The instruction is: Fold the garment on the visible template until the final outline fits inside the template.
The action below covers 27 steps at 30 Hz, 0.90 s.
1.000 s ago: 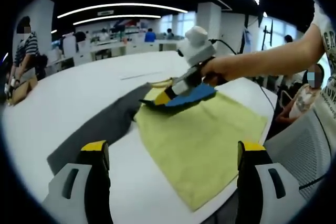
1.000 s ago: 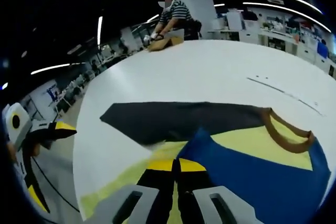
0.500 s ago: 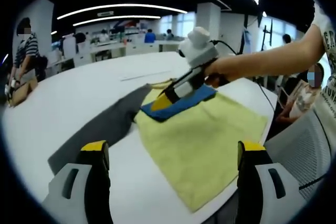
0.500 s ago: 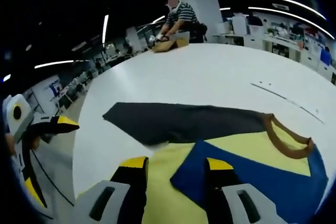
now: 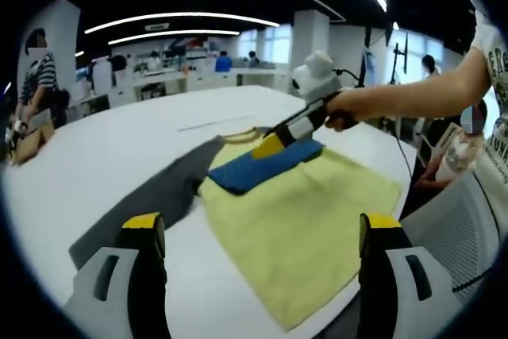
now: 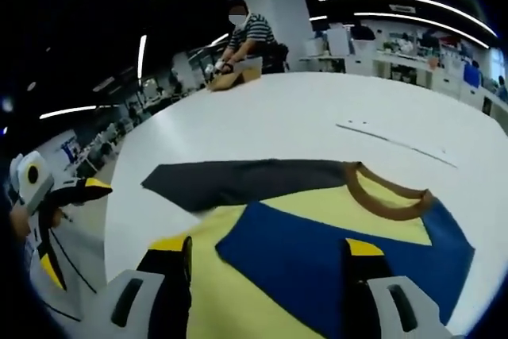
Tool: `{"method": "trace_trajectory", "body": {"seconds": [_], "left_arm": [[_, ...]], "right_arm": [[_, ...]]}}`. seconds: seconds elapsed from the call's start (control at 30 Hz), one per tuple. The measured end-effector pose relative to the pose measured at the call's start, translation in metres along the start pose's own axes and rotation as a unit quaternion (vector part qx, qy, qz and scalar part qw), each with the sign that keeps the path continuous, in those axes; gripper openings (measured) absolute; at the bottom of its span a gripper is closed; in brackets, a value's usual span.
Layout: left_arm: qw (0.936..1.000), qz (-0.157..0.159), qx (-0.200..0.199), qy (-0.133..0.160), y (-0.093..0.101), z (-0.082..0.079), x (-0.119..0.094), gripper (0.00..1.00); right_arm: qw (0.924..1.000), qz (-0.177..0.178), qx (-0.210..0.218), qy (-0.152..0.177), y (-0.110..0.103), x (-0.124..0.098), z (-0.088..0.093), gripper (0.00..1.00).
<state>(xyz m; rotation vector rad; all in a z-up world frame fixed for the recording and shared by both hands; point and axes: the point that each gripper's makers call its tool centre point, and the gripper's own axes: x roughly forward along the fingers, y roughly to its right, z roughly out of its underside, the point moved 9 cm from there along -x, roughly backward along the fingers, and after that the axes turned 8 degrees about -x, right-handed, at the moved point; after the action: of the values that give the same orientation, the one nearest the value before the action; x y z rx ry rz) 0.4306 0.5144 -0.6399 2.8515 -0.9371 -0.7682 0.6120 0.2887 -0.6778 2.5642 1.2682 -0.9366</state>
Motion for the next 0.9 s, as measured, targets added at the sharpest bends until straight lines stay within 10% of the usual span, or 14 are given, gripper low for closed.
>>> {"method": "trace_trajectory", "body": {"seconds": [0.37,0.9], "left_arm": [[0.9999,0.002,0.009,-0.005,0.003,-0.004,0.004,0.99],[0.9999,0.003,0.012,-0.008,0.007,-0.005,0.004,0.99]], "right_arm": [[0.9984,0.024,0.048,0.015,0.035,-0.043,0.016,0.91],[0.9961,0.072,0.05,0.009,0.08,-0.102,0.045,0.85]]}}
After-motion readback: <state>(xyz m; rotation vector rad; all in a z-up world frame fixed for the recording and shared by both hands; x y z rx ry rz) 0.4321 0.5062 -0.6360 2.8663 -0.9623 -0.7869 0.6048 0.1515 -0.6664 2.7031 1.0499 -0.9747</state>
